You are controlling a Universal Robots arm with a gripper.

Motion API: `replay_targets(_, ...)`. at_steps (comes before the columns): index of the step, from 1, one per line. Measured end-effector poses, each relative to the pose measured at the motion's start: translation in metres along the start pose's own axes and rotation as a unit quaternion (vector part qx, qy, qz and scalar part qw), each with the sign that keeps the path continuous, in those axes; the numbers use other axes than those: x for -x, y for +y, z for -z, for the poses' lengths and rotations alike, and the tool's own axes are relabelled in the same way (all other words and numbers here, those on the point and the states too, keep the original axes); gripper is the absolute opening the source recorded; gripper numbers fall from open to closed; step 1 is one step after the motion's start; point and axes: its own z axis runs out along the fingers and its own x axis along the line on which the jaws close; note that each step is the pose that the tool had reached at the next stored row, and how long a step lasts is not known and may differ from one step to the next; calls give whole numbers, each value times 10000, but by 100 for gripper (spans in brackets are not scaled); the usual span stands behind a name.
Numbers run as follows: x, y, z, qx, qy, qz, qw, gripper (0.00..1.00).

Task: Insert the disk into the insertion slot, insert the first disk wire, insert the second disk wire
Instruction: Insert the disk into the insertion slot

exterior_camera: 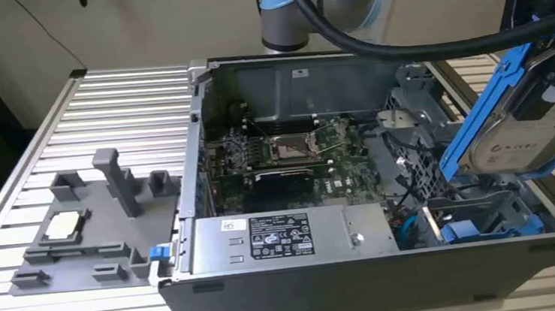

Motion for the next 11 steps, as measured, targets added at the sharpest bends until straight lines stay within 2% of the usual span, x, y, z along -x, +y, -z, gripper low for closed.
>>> replay_targets(7,-8,-6,-123,-26,1,1,10000,33)
replay_targets(11,-8,-7,-168,-40,-4,0,10000,33)
